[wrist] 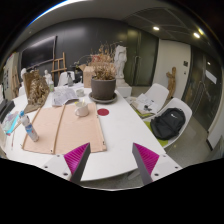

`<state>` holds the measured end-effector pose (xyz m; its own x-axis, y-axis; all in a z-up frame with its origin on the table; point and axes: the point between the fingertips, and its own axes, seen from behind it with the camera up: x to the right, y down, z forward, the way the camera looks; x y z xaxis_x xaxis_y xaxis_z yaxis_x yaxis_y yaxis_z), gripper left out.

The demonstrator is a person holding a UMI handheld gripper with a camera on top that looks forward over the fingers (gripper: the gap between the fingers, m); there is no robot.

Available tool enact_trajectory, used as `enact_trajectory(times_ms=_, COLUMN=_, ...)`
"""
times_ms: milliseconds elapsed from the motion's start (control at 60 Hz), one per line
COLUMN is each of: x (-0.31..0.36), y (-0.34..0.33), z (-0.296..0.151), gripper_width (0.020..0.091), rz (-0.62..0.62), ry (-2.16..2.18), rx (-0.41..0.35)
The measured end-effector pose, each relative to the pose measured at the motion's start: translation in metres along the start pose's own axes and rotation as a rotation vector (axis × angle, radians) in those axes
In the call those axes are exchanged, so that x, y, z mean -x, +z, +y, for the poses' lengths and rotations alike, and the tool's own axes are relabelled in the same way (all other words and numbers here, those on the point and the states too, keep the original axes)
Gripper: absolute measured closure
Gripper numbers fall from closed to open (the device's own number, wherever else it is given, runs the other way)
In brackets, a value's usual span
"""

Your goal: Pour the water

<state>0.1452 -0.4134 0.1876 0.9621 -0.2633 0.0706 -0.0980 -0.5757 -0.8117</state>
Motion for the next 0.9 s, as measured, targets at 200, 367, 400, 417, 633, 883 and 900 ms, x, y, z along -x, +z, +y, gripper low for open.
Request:
enact_trajectory(times_ms=200, x=0.072, y=0.001, z=0.015, gripper_width=0.0245, rz=-0.100, ry=-0.030, rx=0.014)
enact_trajectory(times_ms=367, x=0.164, y=0.000, z=0.033, gripper_width=0.0244, rz=-0.206, ry=-0.082, rx=0.008)
enact_trajectory(times_ms=400, x=0.186, y=-0.001, z=0.037, gripper_width=0.0244, rz=-0.234, ry=-0.092, rx=0.003)
enact_trajectory(times_ms=417, x=0.197, y=-0.001, z=0.040, gripper_width=0.0244, rz=-0.245, ry=-0.095, rx=0.000)
enact_trajectory(times_ms=633, x=0.346, y=0.015, z=0.055, gripper_width=0.0247, rz=-0.367, ry=-0.092, rx=-0.051)
enact_trajectory(times_ms=883, x=0.458, y=0.088, z=0.034, gripper_width=0.0247, rz=-0.349, ry=-0.108, rx=-0.183)
enact_trajectory(times_ms=900, x=0.462, y=0.094, z=0.033, gripper_width=0.0247, rz=-0.346, ry=-0.104, rx=-0.188)
